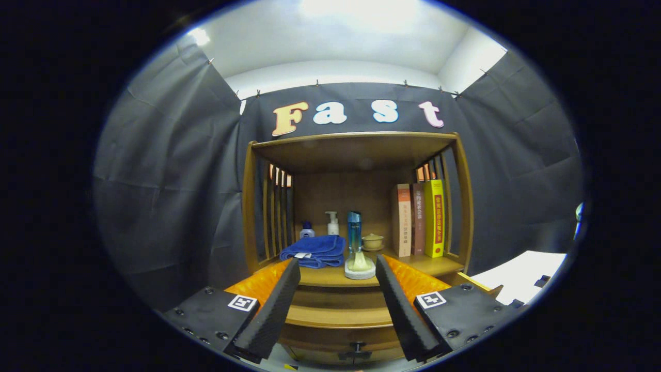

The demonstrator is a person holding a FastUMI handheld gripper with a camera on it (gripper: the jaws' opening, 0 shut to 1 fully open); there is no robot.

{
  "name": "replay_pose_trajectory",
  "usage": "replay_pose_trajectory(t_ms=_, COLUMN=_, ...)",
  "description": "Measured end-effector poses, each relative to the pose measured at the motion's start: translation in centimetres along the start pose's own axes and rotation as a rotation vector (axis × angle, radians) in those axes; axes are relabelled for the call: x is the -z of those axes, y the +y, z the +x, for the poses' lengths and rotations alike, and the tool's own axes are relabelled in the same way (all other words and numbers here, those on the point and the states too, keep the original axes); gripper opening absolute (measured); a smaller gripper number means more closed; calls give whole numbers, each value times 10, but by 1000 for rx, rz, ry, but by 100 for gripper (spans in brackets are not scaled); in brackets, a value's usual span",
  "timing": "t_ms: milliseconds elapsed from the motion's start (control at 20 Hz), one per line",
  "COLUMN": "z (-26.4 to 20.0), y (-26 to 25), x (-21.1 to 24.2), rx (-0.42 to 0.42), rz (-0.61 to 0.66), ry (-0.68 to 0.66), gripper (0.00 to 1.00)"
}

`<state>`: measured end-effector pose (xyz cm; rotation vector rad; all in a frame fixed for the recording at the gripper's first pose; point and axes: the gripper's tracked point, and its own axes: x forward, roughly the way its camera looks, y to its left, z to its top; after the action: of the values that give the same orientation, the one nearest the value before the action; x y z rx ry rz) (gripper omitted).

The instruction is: Pull open the drawer, take out the items inside it, and place them on the countertop above the cabinet.

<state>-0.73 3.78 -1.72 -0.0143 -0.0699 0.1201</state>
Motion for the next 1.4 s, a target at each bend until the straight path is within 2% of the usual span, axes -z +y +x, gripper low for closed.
replay_pose_trajectory(t_ms=150, z=-6, y=-3, x=11, rx=-1, rz=41, ry=5, gripper=96)
replay_pose_trajectory(t_ms=400, z=-8, y=-4, x=25, rx=-52, rz=3, ry=-4, gripper=96)
replay_pose_trajectory(t_ms=600, z=-8, y=-2, x=34, rx=-68, rz=35, ry=8, gripper=96)
replay_pose_trajectory(t_ms=1400, z=-6, y=-30, x=55, rx=12, rz=36, ry=29, gripper=96)
